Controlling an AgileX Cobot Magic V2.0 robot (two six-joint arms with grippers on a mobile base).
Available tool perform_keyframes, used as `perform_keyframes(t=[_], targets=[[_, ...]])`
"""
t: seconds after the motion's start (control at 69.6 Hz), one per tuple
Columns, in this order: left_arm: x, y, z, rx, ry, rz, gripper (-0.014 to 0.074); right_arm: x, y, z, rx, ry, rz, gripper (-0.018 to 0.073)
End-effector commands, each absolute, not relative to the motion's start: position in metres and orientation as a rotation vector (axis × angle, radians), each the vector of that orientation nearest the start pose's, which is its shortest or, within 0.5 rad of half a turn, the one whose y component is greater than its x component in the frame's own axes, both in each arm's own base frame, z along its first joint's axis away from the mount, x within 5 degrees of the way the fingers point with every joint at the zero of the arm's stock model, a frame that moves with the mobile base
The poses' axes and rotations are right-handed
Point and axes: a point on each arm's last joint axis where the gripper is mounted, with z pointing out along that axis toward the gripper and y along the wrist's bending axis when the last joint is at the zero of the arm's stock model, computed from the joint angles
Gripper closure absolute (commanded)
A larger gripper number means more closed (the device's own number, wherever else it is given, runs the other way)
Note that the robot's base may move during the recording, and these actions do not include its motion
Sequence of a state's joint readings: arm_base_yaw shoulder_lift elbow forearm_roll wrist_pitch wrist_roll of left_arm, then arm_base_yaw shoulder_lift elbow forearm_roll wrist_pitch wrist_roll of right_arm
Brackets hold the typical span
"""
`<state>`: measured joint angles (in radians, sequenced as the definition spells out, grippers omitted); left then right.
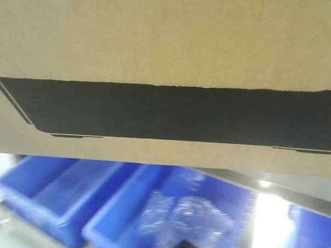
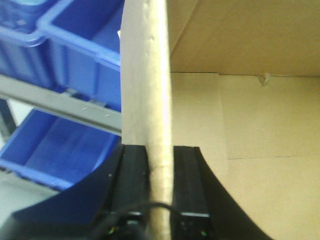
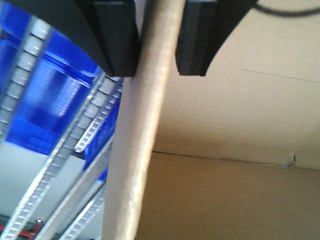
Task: Grab box from left shelf to table start
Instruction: 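Hold the box with both grippers while the base turns away from the shelf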
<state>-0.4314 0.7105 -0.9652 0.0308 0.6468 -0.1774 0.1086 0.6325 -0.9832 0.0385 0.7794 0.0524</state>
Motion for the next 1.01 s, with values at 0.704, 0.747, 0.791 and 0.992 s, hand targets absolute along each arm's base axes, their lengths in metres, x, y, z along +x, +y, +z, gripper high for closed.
perform_keyframes(t=[0.704, 0.747, 0.791, 0.992], targets=[[0.1088, -0.0572, 0.4434, 0.185, 1.683, -0.586, 0.0693, 0.0983, 0.0147, 0.4441, -0.021, 1.692, 0.209, 0.0503], [0.1088, -0.0572, 0.4434, 0.185, 1.683, -0.586, 0.0693, 0.0983, 0.0147, 0.4441, -0.021, 1.692, 0.209, 0.0503], [0.1088, -0.0572, 0.4434, 0.185, 1.683, -0.586, 0.0693, 0.0983, 0.0147, 0.4441, -0.021, 1.692, 0.209, 0.0503], [0.1088, -0.0572, 0.4434, 0.185, 1.683, -0.586, 0.0693, 0.0983, 0.0147, 0.4441, -0.021, 1.692, 0.209, 0.0503]])
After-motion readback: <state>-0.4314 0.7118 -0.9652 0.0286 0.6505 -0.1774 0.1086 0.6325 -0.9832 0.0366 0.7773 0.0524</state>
